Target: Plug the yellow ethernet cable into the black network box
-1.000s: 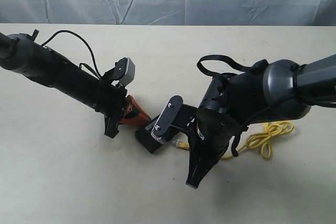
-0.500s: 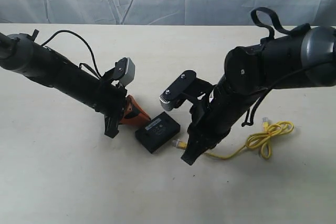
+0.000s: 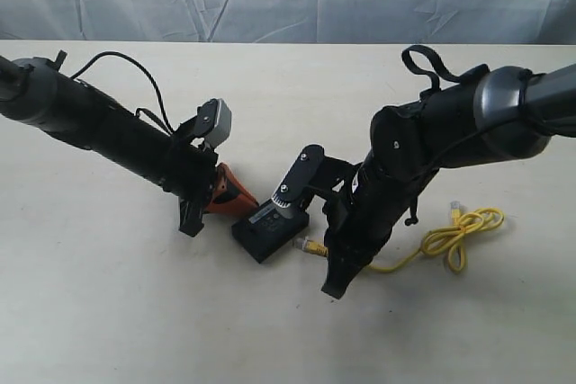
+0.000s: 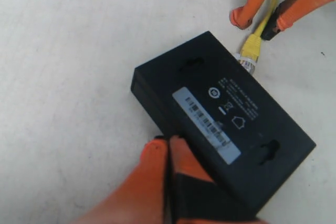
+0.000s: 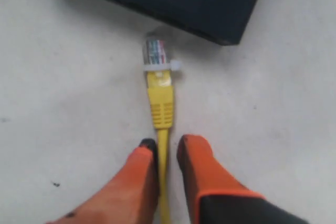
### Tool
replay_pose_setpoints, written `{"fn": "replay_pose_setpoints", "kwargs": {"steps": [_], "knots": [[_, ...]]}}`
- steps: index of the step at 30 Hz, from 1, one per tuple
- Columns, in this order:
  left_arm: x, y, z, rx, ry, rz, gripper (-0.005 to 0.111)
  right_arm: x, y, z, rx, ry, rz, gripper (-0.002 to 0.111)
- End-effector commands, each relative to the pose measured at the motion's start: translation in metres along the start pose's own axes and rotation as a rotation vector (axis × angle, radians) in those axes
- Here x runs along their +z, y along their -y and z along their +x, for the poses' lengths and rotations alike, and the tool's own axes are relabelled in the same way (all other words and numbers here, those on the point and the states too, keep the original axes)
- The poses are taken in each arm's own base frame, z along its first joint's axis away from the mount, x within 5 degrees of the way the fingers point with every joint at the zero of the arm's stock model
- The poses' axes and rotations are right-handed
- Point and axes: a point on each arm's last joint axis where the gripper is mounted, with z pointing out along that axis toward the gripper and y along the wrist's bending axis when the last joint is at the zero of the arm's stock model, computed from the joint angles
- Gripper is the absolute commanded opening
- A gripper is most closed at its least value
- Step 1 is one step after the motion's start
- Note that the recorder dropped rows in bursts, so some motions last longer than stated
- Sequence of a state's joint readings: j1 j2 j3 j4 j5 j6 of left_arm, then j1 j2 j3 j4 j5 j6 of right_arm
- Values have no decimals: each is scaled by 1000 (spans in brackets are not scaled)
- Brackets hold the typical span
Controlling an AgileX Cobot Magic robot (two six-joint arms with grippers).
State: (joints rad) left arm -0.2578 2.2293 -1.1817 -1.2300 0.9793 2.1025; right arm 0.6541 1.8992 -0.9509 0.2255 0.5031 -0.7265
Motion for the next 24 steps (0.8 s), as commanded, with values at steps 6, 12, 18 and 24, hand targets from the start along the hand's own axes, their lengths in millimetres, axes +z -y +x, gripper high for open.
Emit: {"fn": "replay_pose_setpoints", "kwargs": {"steps": [6, 12, 18, 24], "knots": [[5, 0, 9, 36, -53, 3, 0, 11, 1, 4, 11, -33, -23, 17], [5, 0, 9, 36, -53, 3, 0, 9, 0, 5, 19, -40, -34, -1], [5, -1, 9, 30, -48, -5, 0, -6, -13, -1, 14, -38, -61, -1], [5, -1, 9, 28, -48, -6, 0, -5, -22, -10, 53, -2, -35, -1]]}}
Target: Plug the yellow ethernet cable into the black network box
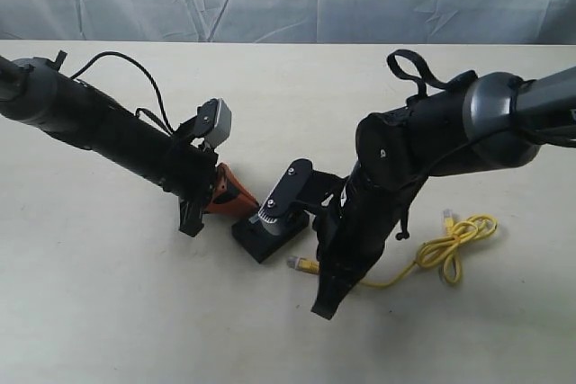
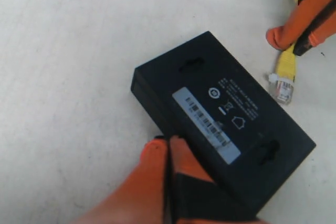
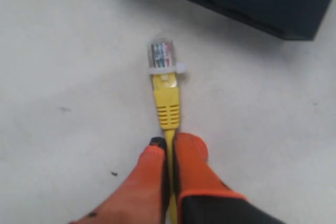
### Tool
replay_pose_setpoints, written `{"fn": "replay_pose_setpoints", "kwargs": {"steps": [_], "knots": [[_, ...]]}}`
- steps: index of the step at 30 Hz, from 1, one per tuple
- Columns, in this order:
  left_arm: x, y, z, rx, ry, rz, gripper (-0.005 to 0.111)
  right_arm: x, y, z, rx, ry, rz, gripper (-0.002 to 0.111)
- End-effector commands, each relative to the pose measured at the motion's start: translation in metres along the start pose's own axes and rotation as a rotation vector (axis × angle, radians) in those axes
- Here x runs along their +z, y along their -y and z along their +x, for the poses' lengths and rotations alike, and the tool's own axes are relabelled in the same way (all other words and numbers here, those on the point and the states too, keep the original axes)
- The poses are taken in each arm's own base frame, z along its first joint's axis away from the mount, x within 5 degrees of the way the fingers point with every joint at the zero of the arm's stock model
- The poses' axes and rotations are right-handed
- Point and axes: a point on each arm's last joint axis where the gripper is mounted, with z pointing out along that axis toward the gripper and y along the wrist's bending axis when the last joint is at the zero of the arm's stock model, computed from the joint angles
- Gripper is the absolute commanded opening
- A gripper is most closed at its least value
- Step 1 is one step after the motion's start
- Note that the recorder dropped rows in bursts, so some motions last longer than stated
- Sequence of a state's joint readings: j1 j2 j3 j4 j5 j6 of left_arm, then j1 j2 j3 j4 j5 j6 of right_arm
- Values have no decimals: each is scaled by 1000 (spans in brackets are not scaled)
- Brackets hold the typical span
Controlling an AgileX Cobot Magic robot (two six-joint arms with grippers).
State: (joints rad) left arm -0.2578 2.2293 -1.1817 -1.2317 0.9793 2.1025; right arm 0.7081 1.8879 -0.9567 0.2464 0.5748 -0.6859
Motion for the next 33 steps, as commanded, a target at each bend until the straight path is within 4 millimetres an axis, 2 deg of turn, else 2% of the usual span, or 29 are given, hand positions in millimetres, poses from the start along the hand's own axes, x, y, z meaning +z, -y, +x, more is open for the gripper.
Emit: {"fn": "replay_pose_setpoints", "kwargs": {"steps": [1, 8, 12, 33], "knots": [[5, -1, 9, 28, -49, -5, 0, -3, -2, -5, 87, 44, 30, -1], [5, -1, 9, 28, -49, -5, 0, 4, -7, 0, 112, 66, 53, -1], [5, -1, 9, 28, -51, -4, 0, 1, -15, 4, 132, 165, 104, -1], [5, 1, 8, 27, -37, 20, 0, -1, -10, 7, 174, 135, 159, -1]]}}
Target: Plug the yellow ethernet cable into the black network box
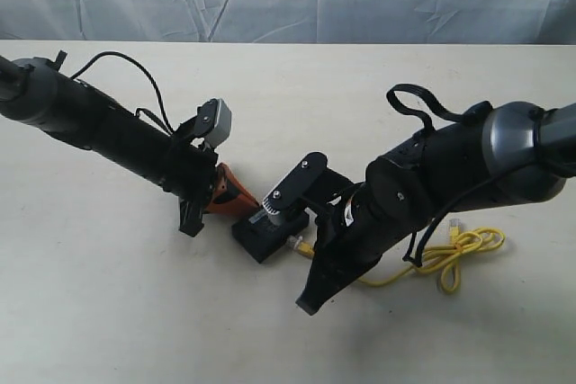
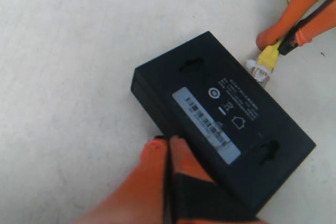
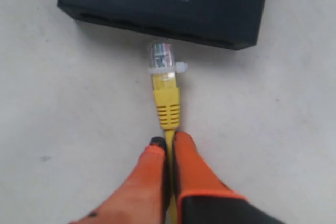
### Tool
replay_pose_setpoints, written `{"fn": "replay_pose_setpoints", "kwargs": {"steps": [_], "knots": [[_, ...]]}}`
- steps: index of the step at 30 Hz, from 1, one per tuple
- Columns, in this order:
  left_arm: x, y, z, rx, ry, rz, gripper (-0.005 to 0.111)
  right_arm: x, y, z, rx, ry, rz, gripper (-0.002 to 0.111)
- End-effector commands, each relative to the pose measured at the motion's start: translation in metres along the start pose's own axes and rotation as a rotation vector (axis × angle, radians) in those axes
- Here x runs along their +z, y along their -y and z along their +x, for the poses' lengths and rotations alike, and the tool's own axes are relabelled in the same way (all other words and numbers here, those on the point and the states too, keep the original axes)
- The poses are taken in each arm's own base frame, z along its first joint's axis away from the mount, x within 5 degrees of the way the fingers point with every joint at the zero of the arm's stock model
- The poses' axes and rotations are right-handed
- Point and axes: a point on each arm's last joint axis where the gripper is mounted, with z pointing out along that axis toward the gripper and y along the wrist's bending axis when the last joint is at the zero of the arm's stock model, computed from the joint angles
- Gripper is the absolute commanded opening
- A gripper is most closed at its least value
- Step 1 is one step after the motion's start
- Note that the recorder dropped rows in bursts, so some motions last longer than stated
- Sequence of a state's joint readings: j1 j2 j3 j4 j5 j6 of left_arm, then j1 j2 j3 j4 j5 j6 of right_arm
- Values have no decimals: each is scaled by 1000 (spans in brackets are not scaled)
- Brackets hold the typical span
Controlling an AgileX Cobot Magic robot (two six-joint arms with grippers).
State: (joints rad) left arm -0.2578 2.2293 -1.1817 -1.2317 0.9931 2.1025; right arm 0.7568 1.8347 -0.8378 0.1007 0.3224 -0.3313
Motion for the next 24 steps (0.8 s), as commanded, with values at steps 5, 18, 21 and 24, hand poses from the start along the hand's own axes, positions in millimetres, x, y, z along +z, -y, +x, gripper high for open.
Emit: {"fn": "replay_pose_setpoints", "kwargs": {"steps": [5, 18, 21, 24], "knots": [[5, 1, 8, 22, -37, 19, 0, 6, 1, 2, -3, -9, 12, -1], [5, 2, 7, 22, -32, 28, 0, 6, 2, -1, -56, 6, 19, -1], [5, 2, 7, 22, -33, 26, 0, 6, 1, 1, -104, -20, 12, -1], [5, 2, 7, 22, -33, 26, 0, 6, 2, 1, -130, -19, 14, -1]]}}
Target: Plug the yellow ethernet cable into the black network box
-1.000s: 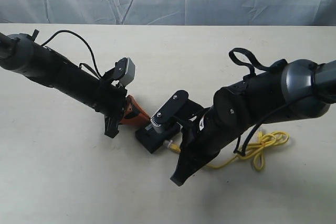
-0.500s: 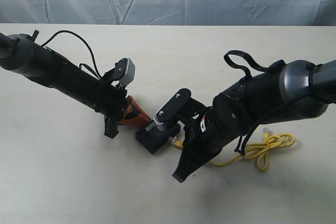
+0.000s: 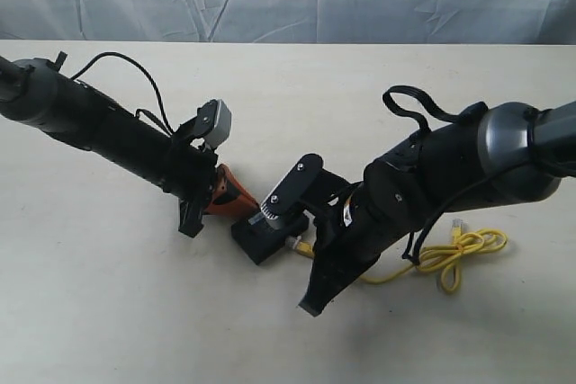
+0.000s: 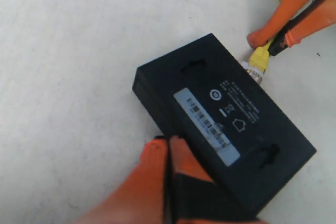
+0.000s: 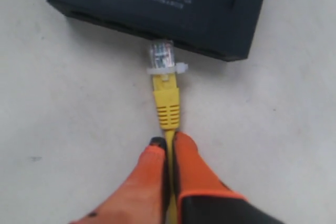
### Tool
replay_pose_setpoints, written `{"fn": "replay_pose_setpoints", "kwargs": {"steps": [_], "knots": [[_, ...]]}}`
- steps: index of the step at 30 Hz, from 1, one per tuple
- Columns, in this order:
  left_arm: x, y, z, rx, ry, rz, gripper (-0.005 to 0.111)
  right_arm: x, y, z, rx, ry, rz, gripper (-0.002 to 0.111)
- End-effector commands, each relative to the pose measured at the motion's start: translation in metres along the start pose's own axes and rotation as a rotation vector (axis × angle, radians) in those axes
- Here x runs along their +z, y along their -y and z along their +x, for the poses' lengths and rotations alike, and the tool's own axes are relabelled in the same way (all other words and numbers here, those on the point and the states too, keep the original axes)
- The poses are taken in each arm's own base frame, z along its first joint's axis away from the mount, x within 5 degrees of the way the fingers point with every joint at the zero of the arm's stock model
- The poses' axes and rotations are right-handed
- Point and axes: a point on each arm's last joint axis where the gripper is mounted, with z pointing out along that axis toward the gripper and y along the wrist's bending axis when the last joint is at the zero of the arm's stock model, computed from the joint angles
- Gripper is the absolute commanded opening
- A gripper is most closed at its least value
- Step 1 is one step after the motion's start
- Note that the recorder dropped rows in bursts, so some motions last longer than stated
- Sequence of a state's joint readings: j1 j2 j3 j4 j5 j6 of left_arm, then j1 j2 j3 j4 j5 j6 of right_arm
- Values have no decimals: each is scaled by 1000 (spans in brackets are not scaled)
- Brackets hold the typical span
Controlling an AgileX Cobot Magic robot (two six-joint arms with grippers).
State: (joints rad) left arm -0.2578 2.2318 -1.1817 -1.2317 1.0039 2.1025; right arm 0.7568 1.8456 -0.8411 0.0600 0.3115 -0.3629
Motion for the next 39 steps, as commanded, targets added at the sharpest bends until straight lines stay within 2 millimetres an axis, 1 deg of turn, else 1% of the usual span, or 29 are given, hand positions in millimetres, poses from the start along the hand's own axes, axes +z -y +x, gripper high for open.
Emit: {"fn": "replay_pose_setpoints", "kwargs": {"steps": [1, 7, 14, 18, 30, 39], "knots": [[4, 1, 7, 23, -38, 15, 0, 3, 0, 2, -75, -18, 2, -1], [4, 1, 7, 23, -38, 15, 0, 3, 0, 3, -175, -35, -4, -1], [4, 0, 8, 21, -50, -1, 0, 2, -1, 5, -218, -59, -17, -1], [4, -3, 10, -17, -65, -26, 0, -1, -1, 4, -254, -48, -14, -1], [4, 1, 8, -13, -48, 18, 0, -2, 0, -3, -199, 25, 2, -1], [4, 2, 9, -8, -55, 25, 0, -2, -1, -2, -188, 21, -4, -1]]}}
